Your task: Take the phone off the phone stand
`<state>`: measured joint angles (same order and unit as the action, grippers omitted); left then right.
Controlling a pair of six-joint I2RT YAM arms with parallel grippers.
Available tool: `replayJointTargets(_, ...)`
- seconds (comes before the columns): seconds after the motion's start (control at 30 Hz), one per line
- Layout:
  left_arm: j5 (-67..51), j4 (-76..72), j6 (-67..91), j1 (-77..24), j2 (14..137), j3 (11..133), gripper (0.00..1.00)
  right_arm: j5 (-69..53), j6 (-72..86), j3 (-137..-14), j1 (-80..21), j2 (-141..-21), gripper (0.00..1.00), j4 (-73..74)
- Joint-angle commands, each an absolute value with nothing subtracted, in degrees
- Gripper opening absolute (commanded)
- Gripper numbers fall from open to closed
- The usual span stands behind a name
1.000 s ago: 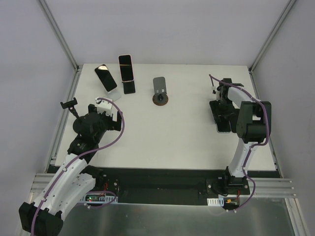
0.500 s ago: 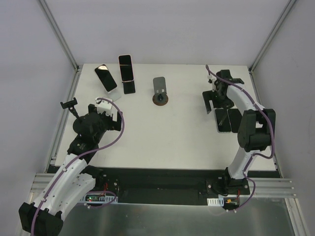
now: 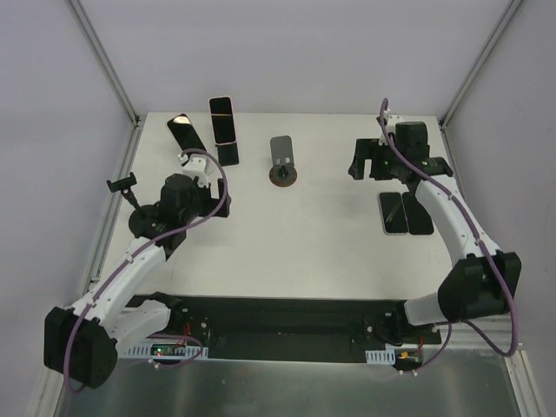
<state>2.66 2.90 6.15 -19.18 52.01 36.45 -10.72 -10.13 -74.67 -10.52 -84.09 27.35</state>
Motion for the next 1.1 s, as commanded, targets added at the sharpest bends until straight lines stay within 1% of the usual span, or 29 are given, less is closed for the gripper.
replayJointTargets(0.0, 0.09, 0.18, 14.58, -19.86, 61.94, 45.51, 0.99, -7.91, -7.82, -70.06, -10.55, -72.62, 0.96, 19.78)
replayJointTargets(0.13, -4.20, 0.09, 16.87, -20.21, 76.59, 55.69, 0.99, -8.17, -7.56, -59.80, -10.28, -60.33, 0.96, 13.64)
replayJointTargets(0.2, -5.18, 0.17, 17.49, -20.65, 81.10, 59.13, 0.99, -6.69, -6.16, -56.96, -10.11, -56.62, 0.96, 12.84)
replayJointTargets(0.23, -5.27, 0.18, 18.01, -20.92, 85.04, 62.54, 0.99, -6.42, -6.07, -55.82, -10.11, -53.38, 0.96, 12.66)
replayJointTargets(0.37, -5.28, 0.18, 18.37, -22.58, 94.11, 71.09, 0.99, -5.63, -7.03, -51.69, -10.02, -47.21, 0.96, 15.28)
replayJointTargets(0.43, -5.27, 0.18, 18.63, -23.81, 98.76, 75.73, 0.96, -4.40, -7.64, -50.28, -10.02, -43.44, 0.96, 16.69)
replayJointTargets(0.6, -1.94, 0.79, 18.46, -25.93, 105.99, 82.51, 0.89, -0.18, -9.49, -47.03, -10.02, -37.54, 0.96, 18.72)
replayJointTargets(0.67, -1.15, 1.23, 18.37, -26.54, 108.98, 83.93, 0.87, 3.59, -10.72, -46.58, -10.02, -35.95, 0.96, 20.56)
replayJointTargets(0.8, 1.49, 2.11, 16.97, -27.16, 112.67, 86.65, 0.82, 5.89, -11.69, -45.27, -10.02, -33.23, 0.96, 21.97)
replayJointTargets(1.07, 0.44, 2.64, 16.26, -27.51, 117.68, 89.82, 0.77, 7.56, -12.39, -45.00, -10.11, -32.78, 0.96, 24.26)
